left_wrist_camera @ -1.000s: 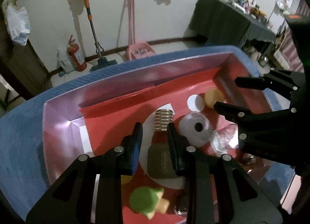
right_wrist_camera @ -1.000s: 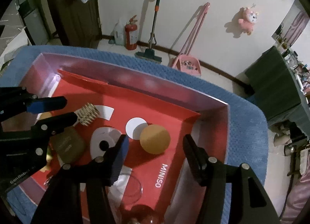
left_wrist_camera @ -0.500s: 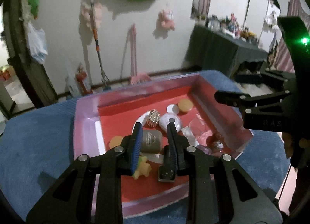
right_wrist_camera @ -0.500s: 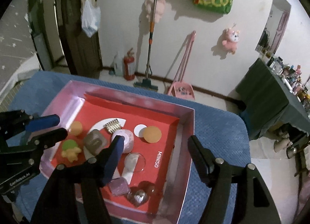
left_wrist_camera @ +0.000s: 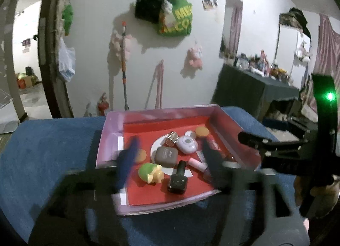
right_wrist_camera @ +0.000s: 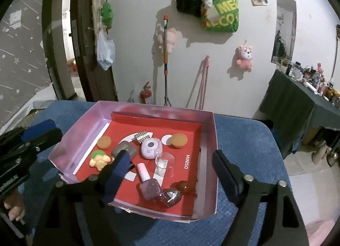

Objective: Organize rigid objects

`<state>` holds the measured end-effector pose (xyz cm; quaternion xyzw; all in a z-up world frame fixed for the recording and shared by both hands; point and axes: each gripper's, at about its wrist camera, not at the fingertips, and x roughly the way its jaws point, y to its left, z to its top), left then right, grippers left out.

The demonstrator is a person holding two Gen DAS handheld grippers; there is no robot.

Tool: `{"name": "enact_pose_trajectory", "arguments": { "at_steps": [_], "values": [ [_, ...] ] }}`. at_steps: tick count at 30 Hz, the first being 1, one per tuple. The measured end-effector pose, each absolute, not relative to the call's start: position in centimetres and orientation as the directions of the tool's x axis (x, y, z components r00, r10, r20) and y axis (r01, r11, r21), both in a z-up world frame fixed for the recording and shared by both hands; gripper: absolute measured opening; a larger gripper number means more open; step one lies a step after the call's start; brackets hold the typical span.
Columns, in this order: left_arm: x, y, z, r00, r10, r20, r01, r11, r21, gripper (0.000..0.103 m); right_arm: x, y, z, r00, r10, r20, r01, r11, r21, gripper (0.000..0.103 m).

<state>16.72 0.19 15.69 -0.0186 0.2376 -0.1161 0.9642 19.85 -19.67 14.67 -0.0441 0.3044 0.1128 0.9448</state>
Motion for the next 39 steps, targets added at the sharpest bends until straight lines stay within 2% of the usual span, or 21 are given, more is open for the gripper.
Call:
{"name": "enact_pose_trajectory", "arguments": {
  "at_steps": [4,6,9,12,14,18,30,39],
  "values": [
    [16.1,0.1,14.7,0.893,-0.183,-0.41,0.178,0.983,-0.052,0.071,19.0,-19.5,13.6,0.818,0.181,-0.546,-0.221,0.975,-0.008,0.085],
    [16.3,0.3,14.3,0.897,-0.177,-0.405,0.166,0.984,-0.061,0.08,18.6,-19.5,13.2,0.843,0.166,-0.512,-0.203,0.979,-0.017,0.089],
    [16.2,0.5,13.7,0.925,-0.121,-0.361,0.117,0.993,-0.035,0.09,18.3,-19.5,12.9,0.872,0.16,-0.462,-0.19,0.982,-0.019,0.102],
    [16.2,0.5,13.0,0.948,-0.06,-0.313,0.061,0.998,-0.006,0.099,18.6,-19.3,12.4,0.887,0.136,-0.441,-0.175,0.984,-0.047,0.103],
    [16.5,0.3,12.4,0.951,-0.043,-0.305,0.048,0.999,0.009,0.101,19.0,-19.1,11.9,0.891,0.118,-0.438,-0.162,0.985,-0.063,0.103],
    [17.9,-0.6,11.0,0.938,-0.022,-0.345,0.046,0.997,0.06,0.101,20.5,-19.1,10.4,0.878,0.105,-0.467,-0.149,0.987,-0.058,0.103],
    [19.4,-1.2,8.4,0.899,0.01,-0.437,0.021,0.998,0.066,0.101,21.7,-18.9,8.0,0.86,0.061,-0.507,-0.116,0.99,-0.077,0.103],
    [20.3,-0.1,7.9,0.871,0.016,-0.491,-0.007,1.0,0.02,0.101,21.8,-18.6,7.5,0.848,0.058,-0.526,-0.119,0.989,-0.083,0.103]
  ]
}}
